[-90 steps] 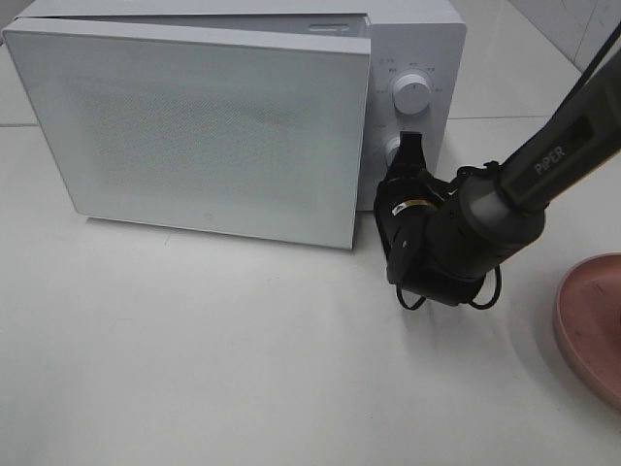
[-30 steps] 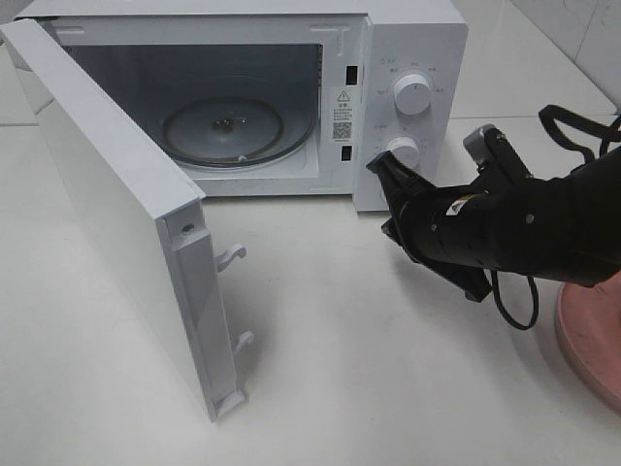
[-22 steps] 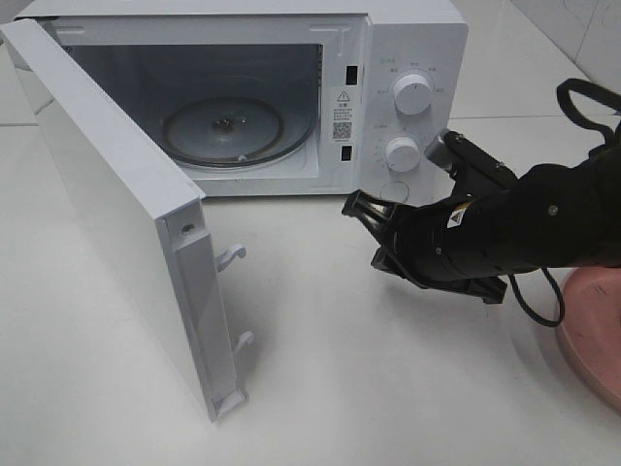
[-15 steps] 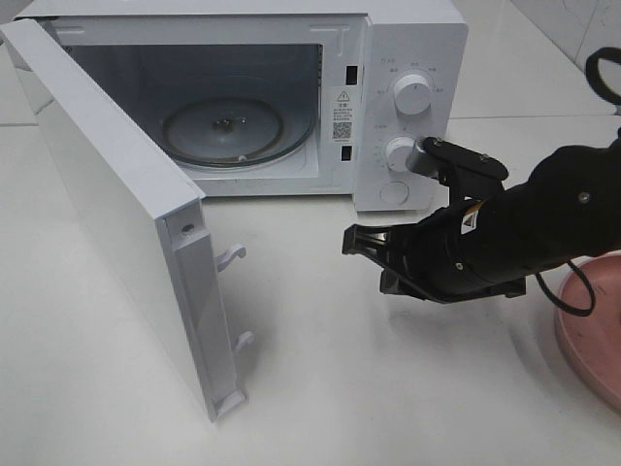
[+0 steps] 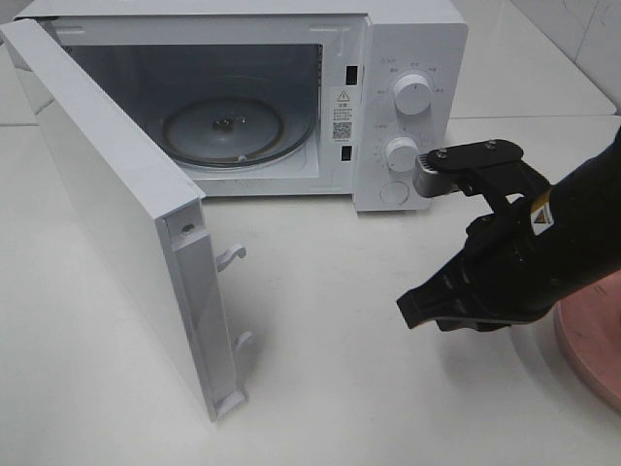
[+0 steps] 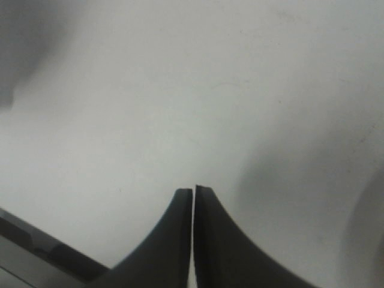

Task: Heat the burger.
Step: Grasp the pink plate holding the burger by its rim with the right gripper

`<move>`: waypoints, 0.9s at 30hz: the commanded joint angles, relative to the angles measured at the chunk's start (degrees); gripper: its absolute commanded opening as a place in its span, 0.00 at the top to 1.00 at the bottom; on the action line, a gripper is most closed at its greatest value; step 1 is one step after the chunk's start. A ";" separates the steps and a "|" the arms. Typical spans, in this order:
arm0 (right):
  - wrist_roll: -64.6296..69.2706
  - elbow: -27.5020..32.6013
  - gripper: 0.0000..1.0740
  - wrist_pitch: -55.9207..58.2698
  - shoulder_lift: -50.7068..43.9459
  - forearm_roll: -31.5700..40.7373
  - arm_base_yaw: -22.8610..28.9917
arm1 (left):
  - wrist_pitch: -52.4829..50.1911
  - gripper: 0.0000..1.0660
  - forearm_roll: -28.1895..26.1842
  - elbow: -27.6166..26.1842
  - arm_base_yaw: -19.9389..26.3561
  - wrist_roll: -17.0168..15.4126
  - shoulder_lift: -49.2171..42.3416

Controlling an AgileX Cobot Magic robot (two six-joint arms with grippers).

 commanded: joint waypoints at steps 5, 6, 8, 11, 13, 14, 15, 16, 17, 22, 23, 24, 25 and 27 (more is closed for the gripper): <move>-3.27 -1.15 0.93 11.12 -6.30 -5.10 -0.92 | -0.92 0.06 -0.57 0.11 -0.40 -0.11 -1.03; -3.27 -1.78 0.92 12.95 -7.85 -5.27 -2.69 | -0.92 0.06 -0.57 0.11 -0.40 -0.11 -1.03; -3.27 -1.89 0.91 13.46 -8.37 -5.27 -3.61 | -0.92 0.06 -0.57 0.11 -0.40 -0.11 -1.03; -3.27 -2.23 0.90 14.90 -10.03 -5.67 -7.10 | -0.92 0.06 -0.57 0.11 -0.40 -0.11 -1.03; -3.21 -2.23 0.86 16.44 -11.17 -7.45 -10.49 | -0.92 0.06 -0.57 0.11 -0.40 -0.11 -1.03; -3.21 -2.23 0.86 16.44 -11.17 -7.45 -10.49 | -0.92 0.06 -0.57 0.11 -0.40 -0.11 -1.03; -2.46 -2.23 0.81 17.36 -11.57 -8.65 -12.66 | -0.92 0.06 -0.57 0.11 -0.40 -0.11 -1.03; -0.97 -2.23 0.74 17.82 -11.86 -10.03 -14.67 | -0.92 0.06 -0.57 0.11 -0.40 -0.11 -1.03; -0.97 -2.23 0.74 17.82 -11.86 -10.03 -14.67 | -0.92 0.06 -0.57 0.11 -0.40 -0.11 -1.03; 0.74 -2.23 0.48 18.51 -11.86 -13.69 -18.39 | -0.92 0.06 -0.57 0.11 -0.40 -0.11 -1.03; 1.03 -2.23 0.33 18.51 -11.86 -15.76 -19.71 | -0.92 0.06 -0.57 0.11 -0.40 -0.11 -1.03; 1.60 -2.23 0.19 18.51 -11.86 -17.42 -20.34 | -0.92 0.06 -0.57 0.11 -0.40 -0.11 -1.03; 1.60 -2.23 0.19 18.51 -11.86 -17.42 -20.34 | -0.92 0.06 -0.57 0.11 -0.40 -0.11 -1.03; 2.01 -2.23 0.14 18.51 -11.86 -17.76 -20.34 | -0.92 0.06 -0.57 0.11 -0.40 -0.11 -1.03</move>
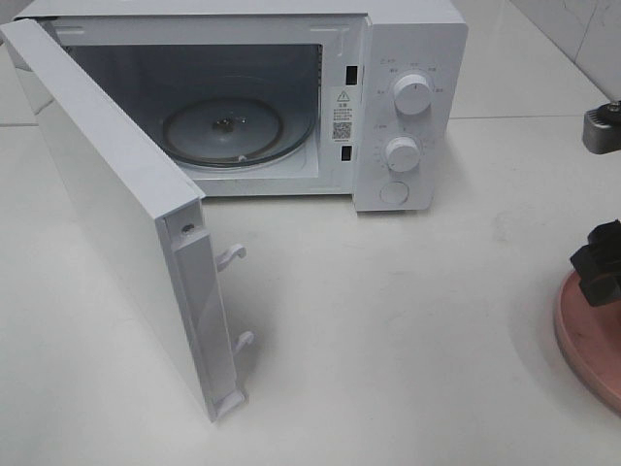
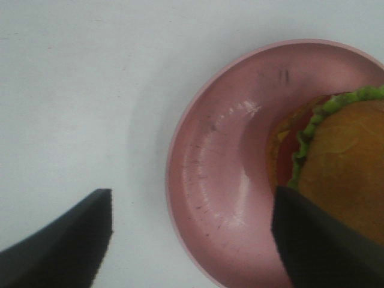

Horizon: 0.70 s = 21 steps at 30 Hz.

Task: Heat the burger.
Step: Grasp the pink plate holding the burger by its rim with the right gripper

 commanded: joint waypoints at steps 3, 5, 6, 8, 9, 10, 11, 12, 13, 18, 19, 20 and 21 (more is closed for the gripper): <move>3.15 -0.40 0.06 0.57 -0.29 -2.75 -0.80 | -0.92 0.06 -0.57 0.11 -0.40 -0.11 -1.03; 5.50 -0.34 0.08 0.46 1.38 -2.86 -0.80 | -0.92 0.06 -0.57 0.11 -0.40 -0.11 -1.03; 5.50 -0.34 0.08 0.46 1.38 -2.86 -0.80 | -0.92 0.06 -0.57 0.11 -0.40 -0.11 -1.03; 6.42 -0.34 0.09 0.34 3.61 -2.86 -0.80 | -0.92 0.06 -0.57 0.11 -0.40 -0.11 -1.03; 6.42 -0.34 0.09 0.34 3.61 -2.86 -0.80 | -0.92 0.06 -0.57 0.11 -0.40 -0.11 -1.03; 6.53 -0.34 0.09 0.29 4.35 -2.86 -0.80 | -0.92 0.06 -0.57 0.11 -0.40 -0.11 -1.03; 6.53 -0.34 0.09 0.29 4.35 -2.86 -0.80 | -0.92 0.06 -0.57 0.11 -0.40 -0.11 -1.03; 6.88 -0.34 0.10 -0.29 6.30 -2.86 -0.80 | -0.92 0.06 -0.57 0.11 -0.40 -0.11 -1.03; 7.22 -0.34 0.10 -1.09 8.02 -2.86 -0.80 | -0.92 0.06 -0.57 0.11 -0.40 -0.11 -1.03; 7.51 -0.34 0.11 -3.95 11.46 -2.86 -0.80 | -0.92 0.06 -0.57 0.11 -0.40 -0.11 -1.03; 7.51 -0.34 0.11 -3.95 11.46 -2.86 -0.80 | -0.92 0.06 -0.57 0.11 -0.40 -0.11 -1.03; 7.62 -0.34 0.12 -4.18 12.15 -2.86 -0.80 | -0.92 0.06 -0.57 0.11 -0.40 -0.11 -1.03; 7.62 -0.34 0.12 -4.18 12.15 -2.86 -0.80 | -0.92 0.06 -0.57 0.11 -0.40 -0.11 -1.03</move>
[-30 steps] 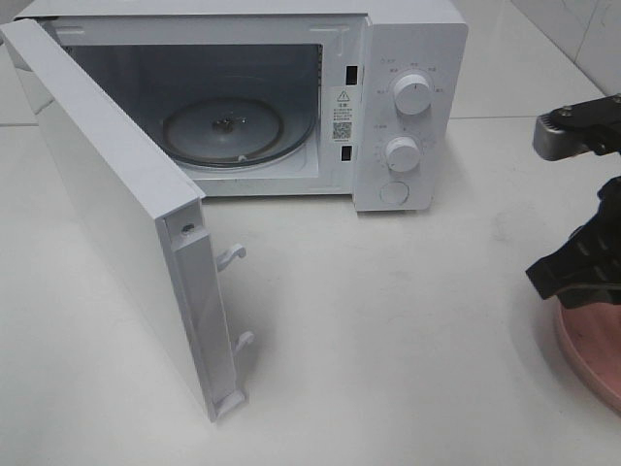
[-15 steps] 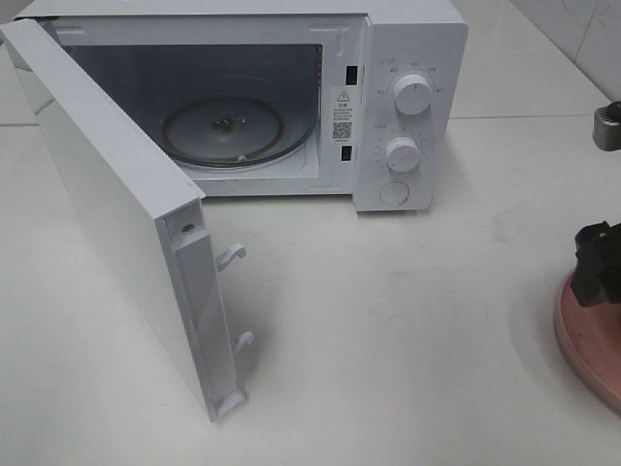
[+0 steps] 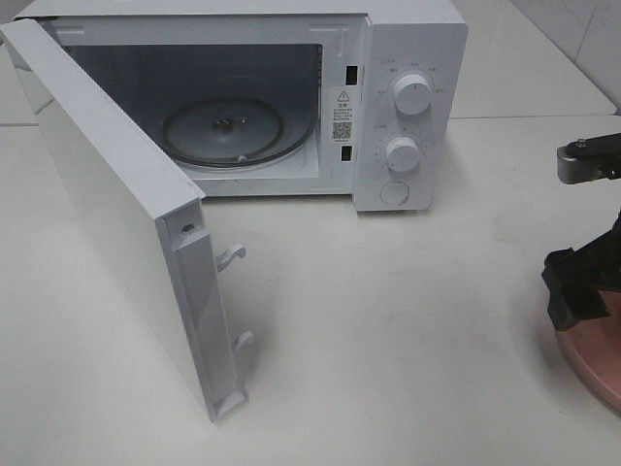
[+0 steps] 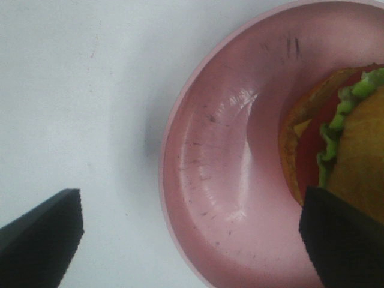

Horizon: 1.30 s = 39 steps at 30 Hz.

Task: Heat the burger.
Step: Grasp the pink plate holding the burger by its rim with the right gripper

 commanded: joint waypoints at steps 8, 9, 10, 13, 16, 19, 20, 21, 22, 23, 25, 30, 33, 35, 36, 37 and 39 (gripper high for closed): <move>0.40 -0.34 0.14 -4.30 7.28 -0.63 -0.34 | -0.92 0.06 -0.57 0.11 -0.40 -0.11 -1.03; 0.46 -0.34 0.15 -5.16 8.77 -0.57 -0.34 | -0.92 0.06 -0.57 0.11 -0.40 -0.11 -1.03; 0.46 -0.34 0.15 -6.07 10.49 -0.57 -0.34 | -0.92 0.06 -0.57 0.11 -0.40 -0.11 -1.03; 0.40 -0.34 0.16 -7.33 12.55 -0.57 -0.34 | -0.92 0.06 -0.57 0.11 -0.40 -0.11 -1.03; 0.40 -0.34 0.17 -8.65 14.84 -0.57 -0.34 | -0.92 0.06 -0.57 0.11 -0.40 -0.11 -1.03; 0.40 -0.34 0.17 -9.22 15.99 -0.57 -0.34 | -0.92 0.06 -0.57 0.11 -0.40 -0.11 -1.03; 0.40 -0.34 0.17 -9.68 16.50 -0.57 -0.34 | -0.92 0.06 -0.57 0.11 -0.40 -0.11 -1.03; 0.40 -0.34 0.18 -10.14 17.36 -0.57 -0.34 | -0.92 0.06 -0.57 0.11 -0.40 -0.11 -1.03; 0.40 -0.34 0.18 -10.14 17.36 -0.57 -0.34 | -0.92 0.06 -0.57 0.11 -0.40 -0.11 -1.03; 0.40 -0.34 0.19 -10.66 18.28 -0.57 -0.34 | -0.92 0.06 -0.57 0.11 -0.40 -0.11 -1.03; 0.40 -0.34 0.19 -10.94 18.74 -0.57 -0.34 | -0.92 0.06 -0.57 0.11 -0.40 -0.11 -1.03; 0.40 -0.34 0.21 -11.69 20.28 -0.57 -0.34 | -0.92 0.06 -0.57 0.11 -0.40 -0.11 -1.03; 0.29 -0.34 0.24 -11.57 20.40 -0.57 -0.34 | -0.92 0.06 -0.57 0.11 -0.40 -0.11 -1.03; 0.17 -0.34 0.30 -11.57 20.40 -0.57 -0.34 | -0.92 0.06 -0.57 0.11 -0.40 -0.11 -1.03; 0.17 -0.29 0.37 -11.52 20.40 -0.63 -0.34 | -0.92 0.06 -0.57 0.11 -0.40 -0.11 -1.03; 0.17 -0.29 0.37 -11.52 20.40 -0.63 -0.34 | -0.92 0.06 -0.57 0.11 -0.40 -0.11 -1.03; 0.23 -0.29 0.52 -11.40 20.40 -0.63 -0.34 | -0.92 0.06 -0.57 0.11 -0.40 -0.11 -1.03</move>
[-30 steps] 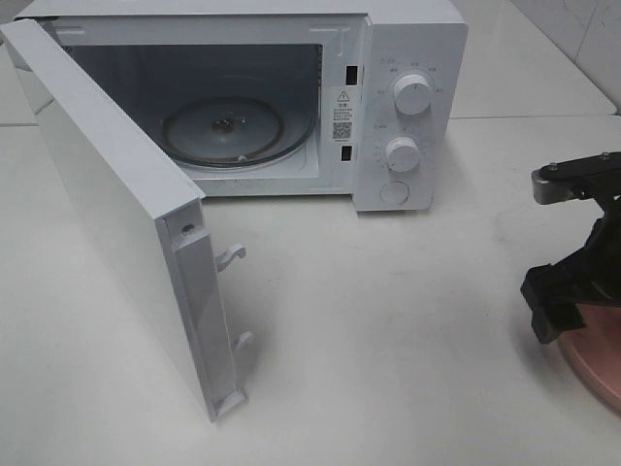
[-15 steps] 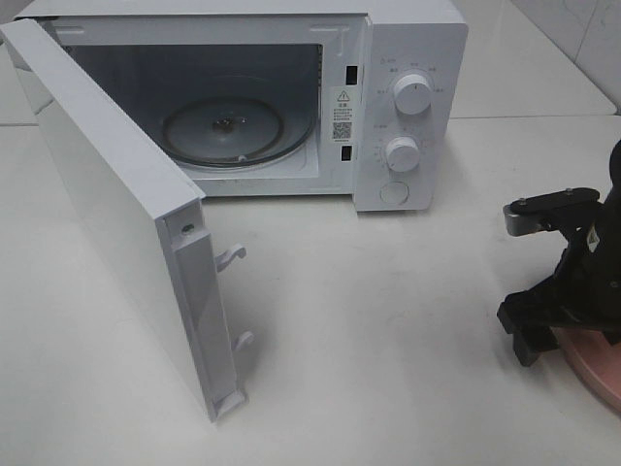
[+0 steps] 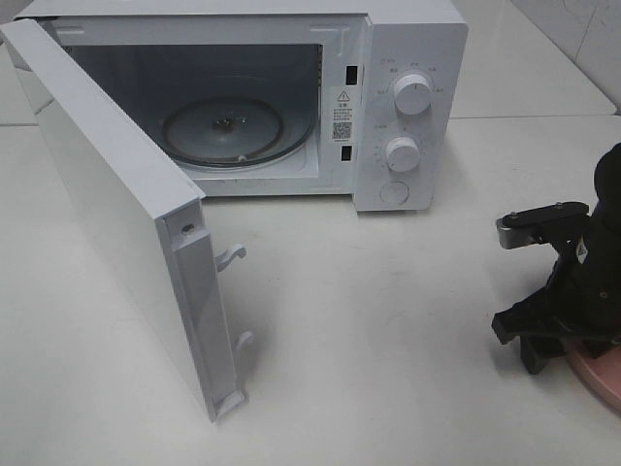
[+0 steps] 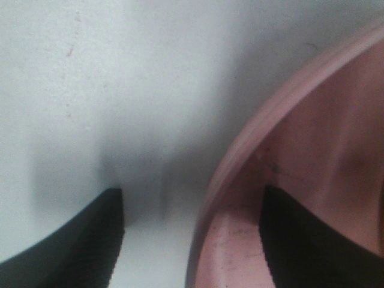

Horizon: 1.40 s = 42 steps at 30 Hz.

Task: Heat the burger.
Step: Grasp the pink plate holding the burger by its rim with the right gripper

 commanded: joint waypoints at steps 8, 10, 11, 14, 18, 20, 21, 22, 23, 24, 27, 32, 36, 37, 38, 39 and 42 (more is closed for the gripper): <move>1.03 -0.17 0.94 -0.17 0.23 -2.35 -0.34 | -0.92 0.06 -0.57 0.11 -0.40 -0.11 -1.03; 1.09 -0.17 1.00 0.00 0.23 -2.64 -0.34 | -0.92 0.06 -0.57 0.11 -0.40 -0.11 -1.03; 1.09 -0.17 1.00 0.11 0.23 -2.64 -0.34 | -0.92 0.06 -0.57 0.11 -0.40 -0.11 -1.03; 1.09 -0.17 1.00 0.34 0.23 -2.64 -0.34 | -0.92 0.06 -0.57 0.11 -0.40 -0.11 -1.03; 1.15 -0.17 1.00 0.63 0.23 -2.64 -0.23 | -0.92 0.06 -0.57 0.11 -0.40 -0.11 -1.03; 1.15 -0.23 1.00 1.15 0.23 -2.64 -0.11 | -0.92 0.06 -0.57 0.11 -0.40 -0.11 -1.03; 1.32 -0.23 1.00 1.55 0.17 -2.69 -0.11 | -0.92 0.06 -0.57 0.11 -0.40 -0.11 -1.03; 1.32 -0.23 1.00 1.55 0.17 -2.69 -0.11 | -0.92 0.06 -0.57 0.11 -0.40 -0.11 -1.03; 1.72 -0.23 1.00 1.83 0.06 -2.98 -0.11 | -0.92 0.06 -0.57 0.11 -0.40 -0.11 -1.03; 1.72 -0.23 1.00 1.83 0.06 -2.98 -0.11 | -0.92 0.06 -0.57 0.11 -0.40 -0.11 -1.03; 4.07 -0.23 1.00 2.64 -0.86 -5.27 0.06 | -0.92 0.06 -0.57 0.11 -0.40 -0.11 -1.03; 12.20 -0.23 1.00 6.88 -2.86 -14.09 4.07 | -0.92 0.06 -0.57 0.11 -0.40 -0.11 -1.03; 14.32 -0.23 1.00 8.88 -2.86 -16.10 6.25 | -0.92 0.06 -0.57 0.11 -0.40 -0.11 -1.03; 15.99 -0.23 1.00 10.08 -2.86 -17.82 7.16 | -0.92 0.06 -0.57 0.11 -0.40 -0.11 -1.03; 15.99 -0.23 1.00 10.08 -2.86 -17.82 7.16 | -0.92 0.06 -0.57 0.11 -0.40 -0.11 -1.03; 16.90 -0.23 1.00 10.89 -2.86 -18.85 7.56 | -0.92 0.06 -0.57 0.11 -0.40 -0.11 -1.03; 20.23 -0.23 1.00 13.87 -2.86 -22.69 9.40 | -0.92 0.06 -0.57 0.11 -0.40 -0.11 -1.03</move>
